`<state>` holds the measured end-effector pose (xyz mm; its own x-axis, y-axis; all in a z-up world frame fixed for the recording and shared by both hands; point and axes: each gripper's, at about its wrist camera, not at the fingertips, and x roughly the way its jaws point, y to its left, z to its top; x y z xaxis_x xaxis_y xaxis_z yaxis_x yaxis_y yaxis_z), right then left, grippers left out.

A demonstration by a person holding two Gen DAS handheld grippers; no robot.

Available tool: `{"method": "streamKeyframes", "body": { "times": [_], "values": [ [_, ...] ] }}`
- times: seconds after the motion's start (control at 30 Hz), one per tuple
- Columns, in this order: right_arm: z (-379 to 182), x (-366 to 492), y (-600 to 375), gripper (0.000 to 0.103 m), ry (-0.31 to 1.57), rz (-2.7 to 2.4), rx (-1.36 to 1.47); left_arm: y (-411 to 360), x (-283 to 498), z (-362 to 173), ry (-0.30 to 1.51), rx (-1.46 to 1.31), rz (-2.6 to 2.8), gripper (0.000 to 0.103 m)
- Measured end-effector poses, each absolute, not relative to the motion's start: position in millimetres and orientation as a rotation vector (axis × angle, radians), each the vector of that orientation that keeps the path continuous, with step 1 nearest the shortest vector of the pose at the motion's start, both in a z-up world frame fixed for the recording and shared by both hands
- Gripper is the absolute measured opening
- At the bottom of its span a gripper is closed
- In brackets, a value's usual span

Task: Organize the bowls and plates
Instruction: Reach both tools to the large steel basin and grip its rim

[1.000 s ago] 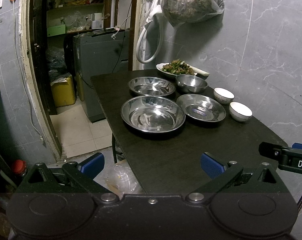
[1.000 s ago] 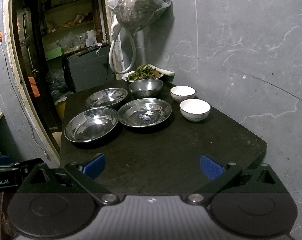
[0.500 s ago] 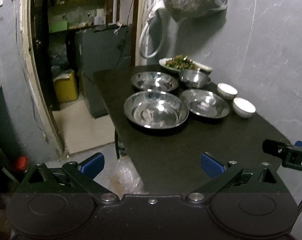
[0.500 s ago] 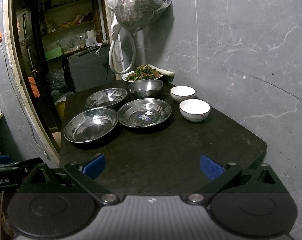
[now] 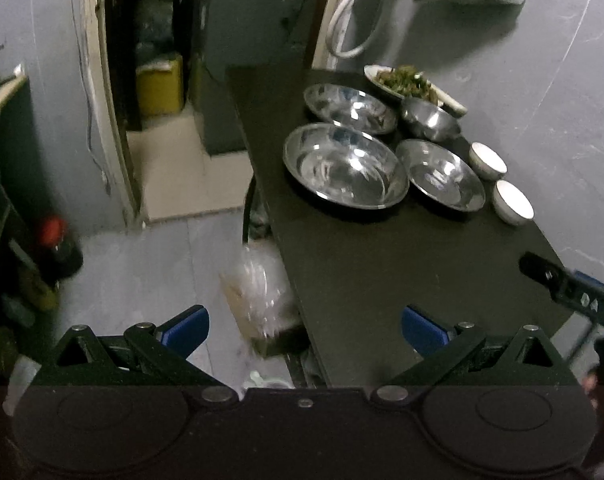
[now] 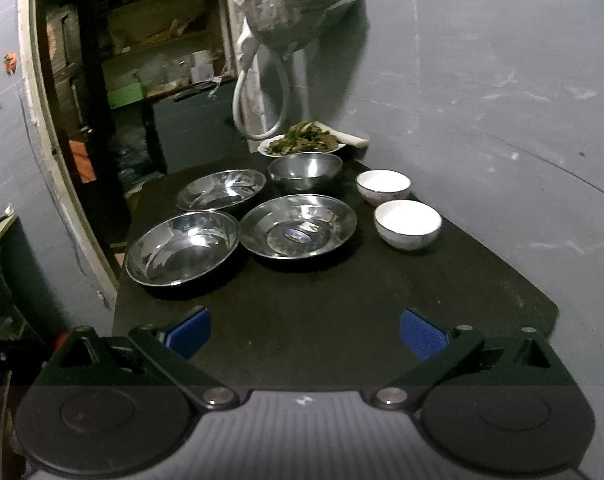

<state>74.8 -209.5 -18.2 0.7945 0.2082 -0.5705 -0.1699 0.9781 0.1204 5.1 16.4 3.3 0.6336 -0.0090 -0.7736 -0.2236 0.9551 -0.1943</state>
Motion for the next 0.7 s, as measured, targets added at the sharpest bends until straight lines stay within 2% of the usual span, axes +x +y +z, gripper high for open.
{"method": "streamKeyframes", "body": {
  "times": [0.33,0.7],
  "values": [
    [-34,98,-205,0.103,0.675,0.284,0.096,27,41,1,0.988,-0.296,0.090,0.102],
    [-41,132,-166,0.103,0.698,0.180,0.156,80,177,23,0.862,-0.023,-0.051,0.102]
  ]
}}
